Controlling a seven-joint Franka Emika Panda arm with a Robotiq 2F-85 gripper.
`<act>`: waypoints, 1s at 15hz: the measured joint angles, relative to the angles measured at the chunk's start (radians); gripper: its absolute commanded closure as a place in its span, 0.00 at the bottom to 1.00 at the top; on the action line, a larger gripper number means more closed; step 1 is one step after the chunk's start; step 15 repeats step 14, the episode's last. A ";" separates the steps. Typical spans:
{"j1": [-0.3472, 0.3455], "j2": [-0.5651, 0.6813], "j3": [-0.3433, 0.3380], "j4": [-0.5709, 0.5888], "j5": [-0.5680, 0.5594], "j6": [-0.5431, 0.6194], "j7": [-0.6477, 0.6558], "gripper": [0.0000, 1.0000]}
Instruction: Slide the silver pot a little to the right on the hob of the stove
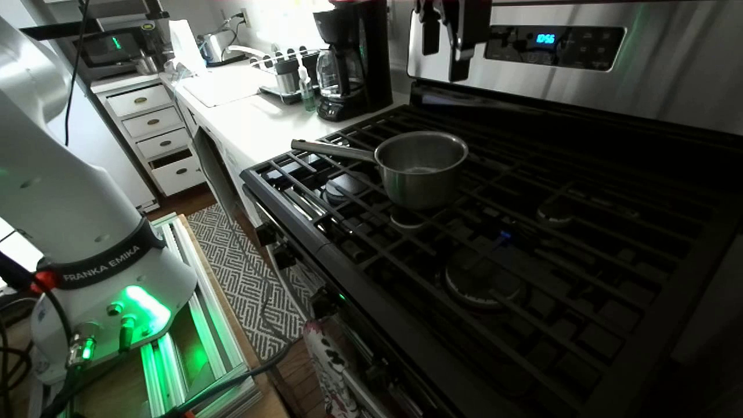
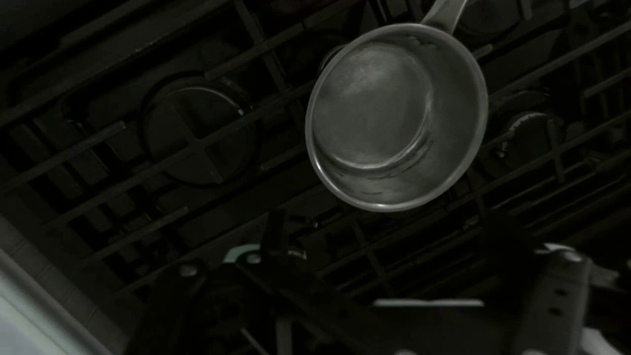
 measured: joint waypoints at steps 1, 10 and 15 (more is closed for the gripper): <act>0.000 -0.035 0.008 -0.012 -0.026 0.000 0.026 0.00; 0.001 -0.194 0.066 -0.083 -0.129 -0.001 0.141 0.00; 0.000 -0.194 0.066 -0.086 -0.130 -0.001 0.141 0.00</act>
